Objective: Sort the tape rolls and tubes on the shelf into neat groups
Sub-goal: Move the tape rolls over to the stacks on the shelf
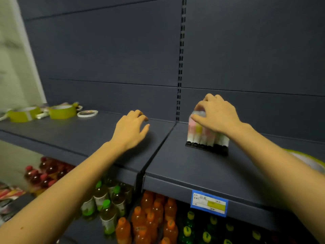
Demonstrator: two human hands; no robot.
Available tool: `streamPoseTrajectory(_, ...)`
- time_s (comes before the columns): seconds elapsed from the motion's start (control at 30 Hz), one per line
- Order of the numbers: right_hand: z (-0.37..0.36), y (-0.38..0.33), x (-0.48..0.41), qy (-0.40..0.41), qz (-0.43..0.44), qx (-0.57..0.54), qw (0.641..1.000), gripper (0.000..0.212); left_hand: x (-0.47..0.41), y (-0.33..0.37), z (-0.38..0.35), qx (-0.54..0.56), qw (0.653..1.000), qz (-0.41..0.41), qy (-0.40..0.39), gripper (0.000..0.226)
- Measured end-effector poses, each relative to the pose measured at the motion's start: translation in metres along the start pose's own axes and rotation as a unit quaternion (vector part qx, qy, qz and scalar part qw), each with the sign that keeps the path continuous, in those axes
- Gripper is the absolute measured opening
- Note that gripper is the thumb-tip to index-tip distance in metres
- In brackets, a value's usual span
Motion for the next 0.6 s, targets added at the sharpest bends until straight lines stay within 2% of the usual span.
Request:
streamPoseTrajectory(0.13,-0.023,-0.06,-0.008,-0.022,0.03,-0.11,0.993,0.035,0.026,-0.048,0.03,-0.064,0.996,0.05,-0.028,0.036)
streamPoseTrajectory(0.33,-0.054,-0.15,-0.022,-0.072,0.09,-0.168,0.979,0.032,0.059,-0.124,0.077,-0.095,0.983,0.157,-0.011,0.031)
streamPoseTrajectory(0.6,-0.083,-0.271,-0.055,-0.11,0.087,-0.203,0.969,0.029,0.091,-0.234,0.122,-0.131,0.975,0.179,-0.024,0.031)
Point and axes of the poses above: each hand's wrist, its own x-axis away from the middle knuckle, its own z-axis out of the back of the hand, y = z × x, the point moved 1 cm from there along -x, towards the middle knuckle, and after that the axes turned 14 degrees about y, right-handed, at the moved point
